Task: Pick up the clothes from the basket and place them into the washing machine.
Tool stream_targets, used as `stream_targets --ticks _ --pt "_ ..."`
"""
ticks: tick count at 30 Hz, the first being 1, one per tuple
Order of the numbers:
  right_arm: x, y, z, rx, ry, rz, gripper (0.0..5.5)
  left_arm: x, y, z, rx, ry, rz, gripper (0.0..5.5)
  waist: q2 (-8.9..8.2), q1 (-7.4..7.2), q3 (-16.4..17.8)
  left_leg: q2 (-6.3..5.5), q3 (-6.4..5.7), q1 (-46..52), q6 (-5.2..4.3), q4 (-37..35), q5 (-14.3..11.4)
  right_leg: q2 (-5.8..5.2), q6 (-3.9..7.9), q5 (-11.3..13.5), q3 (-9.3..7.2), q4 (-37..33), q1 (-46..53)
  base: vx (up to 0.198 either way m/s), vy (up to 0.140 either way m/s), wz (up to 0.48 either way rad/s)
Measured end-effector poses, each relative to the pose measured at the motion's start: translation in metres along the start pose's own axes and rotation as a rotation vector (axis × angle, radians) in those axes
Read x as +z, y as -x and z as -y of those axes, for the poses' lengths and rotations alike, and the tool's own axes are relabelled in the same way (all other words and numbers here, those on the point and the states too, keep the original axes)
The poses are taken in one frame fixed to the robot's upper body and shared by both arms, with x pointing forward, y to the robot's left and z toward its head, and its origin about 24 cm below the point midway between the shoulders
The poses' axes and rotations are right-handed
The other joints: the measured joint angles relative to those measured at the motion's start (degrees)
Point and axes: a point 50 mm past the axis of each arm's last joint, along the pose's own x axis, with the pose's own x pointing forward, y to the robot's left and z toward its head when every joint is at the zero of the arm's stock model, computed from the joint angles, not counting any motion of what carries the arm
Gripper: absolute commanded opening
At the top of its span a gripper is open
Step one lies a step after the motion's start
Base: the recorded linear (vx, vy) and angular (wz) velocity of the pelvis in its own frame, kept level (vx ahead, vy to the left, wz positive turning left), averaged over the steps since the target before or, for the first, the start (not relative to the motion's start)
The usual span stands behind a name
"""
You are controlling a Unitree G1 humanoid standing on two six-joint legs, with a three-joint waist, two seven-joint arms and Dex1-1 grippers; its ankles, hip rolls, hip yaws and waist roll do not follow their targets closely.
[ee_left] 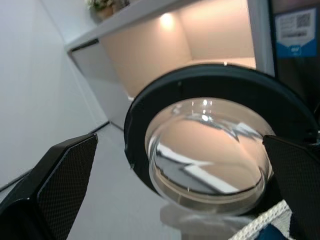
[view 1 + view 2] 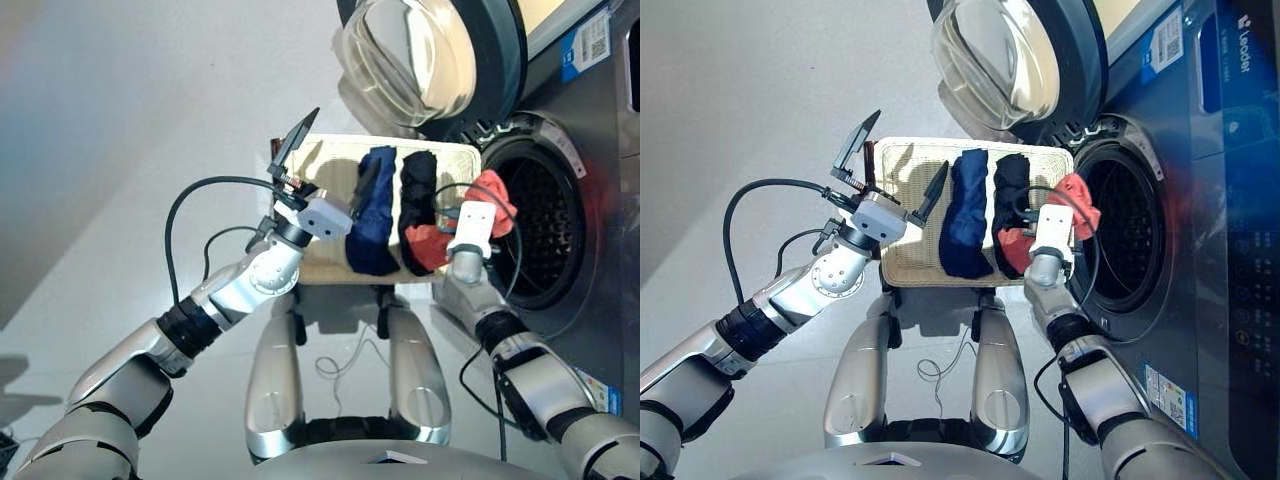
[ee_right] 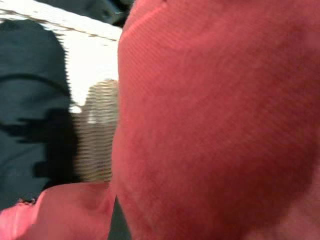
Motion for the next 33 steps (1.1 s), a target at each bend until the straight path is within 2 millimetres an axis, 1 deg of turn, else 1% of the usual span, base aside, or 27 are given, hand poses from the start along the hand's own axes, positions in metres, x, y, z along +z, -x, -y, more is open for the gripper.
stream_targets --ticks 2,3,4,6,7,8,9,10,11,12,14,16,19,20,24,25,28,33 --pt "0.004 -0.010 0.011 -0.060 0.073 0.009 0.00 0.004 -0.008 -0.002 0.005 -0.004 0.030 5.50 0.06 0.09 0.00 -0.20 -0.91 -2.81 0.03 1.73 -0.04 -0.10 0.03 -0.44 0.06 1.80 -2.36 -0.025 -0.016 0.111" --pt "0.005 -0.015 0.018 -0.085 0.101 0.005 0.00 0.008 -0.012 -0.001 -0.002 -0.005 0.052 5.50 0.10 0.11 0.03 -0.40 -1.41 -4.28 0.12 2.85 -0.16 -0.23 0.03 -0.98 0.21 3.36 -3.82 -0.061 -0.025 0.285" --pt "0.007 -0.020 0.028 -0.117 0.128 -0.001 0.00 0.012 -0.017 0.001 -0.012 -0.003 0.074 5.50 0.11 0.42 0.03 -0.66 -1.98 -5.97 0.13 4.07 -0.24 -0.47 0.01 -1.71 0.25 5.25 -5.44 -0.060 -0.014 0.293" --pt "0.012 -0.028 0.042 -0.178 0.149 -0.001 0.00 0.014 -0.018 0.003 -0.021 -0.002 0.086 5.50 0.14 0.66 0.05 -0.97 -2.71 -8.82 0.12 6.69 -0.82 -0.83 -0.10 -2.89 0.39 8.59 -8.31 -0.063 -0.010 0.209" --pt "0.016 -0.033 0.052 -0.224 0.170 -0.009 0.00 0.014 -0.018 0.003 -0.018 -0.001 0.086 5.50 0.16 0.84 0.04 -0.99 -2.89 -10.60 0.09 8.42 -1.24 -0.94 -0.19 -3.52 0.55 10.42 -10.11 0.000 0.000 0.000" --pt "0.022 -0.038 0.061 -0.271 0.189 -0.007 0.00 0.014 -0.018 0.003 -0.015 -0.001 0.087 5.50 0.16 1.17 0.04 -1.03 -3.01 -12.49 0.07 10.04 -1.54 -1.03 -0.53 -4.07 0.80 12.02 -12.08 0.000 0.000 0.000" --pt "0.030 -0.042 0.067 -0.304 0.196 0.010 0.00 0.014 -0.017 0.004 -0.017 -0.003 0.084 5.50 0.16 1.19 0.04 -1.03 -3.17 -14.45 -0.10 11.50 -2.14 -1.07 -0.63 -4.49 1.22 13.56 -14.09 0.000 0.000 0.000" --pt "0.038 -0.045 0.073 -0.330 0.203 0.032 0.00 0.013 -0.016 0.004 -0.018 0.003 0.077 5.50 0.13 1.20 0.05 -0.93 -3.31 -16.39 0.05 12.64 -2.34 -1.08 -0.65 -4.69 1.49 15.21 -16.11 0.000 0.000 0.000" --pt "0.044 -0.048 0.080 -0.353 0.216 0.049 0.00 0.014 -0.017 0.004 -0.015 0.015 0.075 5.50 0.13 1.20 0.06 -1.10 -3.38 -18.32 -0.02 14.12 -2.39 -1.16 -0.83 -4.83 1.66 16.57 -18.10 -0.051 -0.016 0.062" --pt "0.050 -0.051 0.087 -0.373 0.220 0.059 0.00 0.014 -0.017 0.003 -0.013 0.019 0.075 5.50 0.12 1.16 0.06 -0.94 -3.55 -20.39 0.06 15.09 -2.68 -1.21 -0.62 -5.36 1.82 18.05 -20.15 0.000 0.000 0.000" --pt "0.054 -0.054 0.095 -0.396 0.232 0.068 0.00 0.014 -0.016 0.003 -0.009 0.031 0.068 5.50 0.04 1.06 0.11 -0.96 -4.07 -23.51 0.00 17.35 -2.70 -1.11 -0.80 -5.43 1.78 19.73 -23.10 -0.053 -0.012 0.059" --pt "0.057 -0.056 0.108 -0.428 0.250 0.072 0.00 0.018 -0.017 0.003 -0.004 0.042 0.086 5.50 -0.02 1.12 0.09 -0.82 -4.37 -26.82 -0.05 18.72 -2.76 -1.17 -0.94 -5.51 1.87 21.42 -26.24 0.000 0.000 0.000" --pt "0.062 -0.060 0.129 -0.493 0.276 0.059 0.00 0.024 -0.019 -0.003 0.022 0.043 0.113 5.50 -0.07 1.05 0.11 -0.75 -4.53 -31.59 0.06 20.81 -2.78 -1.26 -1.01 -5.44 2.22 23.30 -30.95 -0.017 -0.005 0.012" --pt "0.064 -0.061 0.139 -0.520 0.286 0.058 0.00 0.026 -0.019 -0.006 0.036 0.038 0.121 5.50 -0.09 1.05 0.12 -0.83 -4.52 -33.46 0.08 21.96 -2.79 -1.57 -1.09 -5.36 2.24 23.91 -32.77 0.000 0.000 0.000" --pt "0.074 -0.064 0.161 -0.605 0.283 0.050 0.00 0.023 -0.021 -0.020 0.082 -0.002 0.113 5.50 -0.16 0.90 0.16 -0.78 -4.52 -38.17 0.39 24.27 -3.21 -1.59 -1.05 -5.25 2.95 25.56 -37.39 0.000 0.000 0.000" --pt "0.076 -0.064 0.164 -0.624 0.269 0.046 0.00 0.022 -0.021 -0.022 0.094 -0.012 0.108 5.50 -0.19 0.81 0.17 -0.81 -4.43 -38.82 0.53 24.89 -3.43 -1.58 -1.21 -5.11 3.16 25.91 -37.97 0.000 0.000 0.000" --pt "0.082 -0.065 0.174 -0.669 0.226 0.035 0.00 0.023 -0.022 -0.026 0.109 -0.026 0.112 5.50 -0.19 0.84 0.17 -0.78 -4.41 -40.17 0.73 25.94 -4.00 -1.64 -1.03 -5.19 3.32 26.16 -39.02 0.000 0.000 0.000" --pt "0.087 -0.064 0.191 -0.769 0.090 -0.012 0.00 0.022 -0.021 -0.031 0.118 -0.052 0.108 5.50 -0.22 0.76 0.19 -1.00 -4.23 -41.49 0.95 26.46 -4.18 -1.87 -0.72 -5.16 3.50 26.12 -40.08 0.000 0.000 0.000"
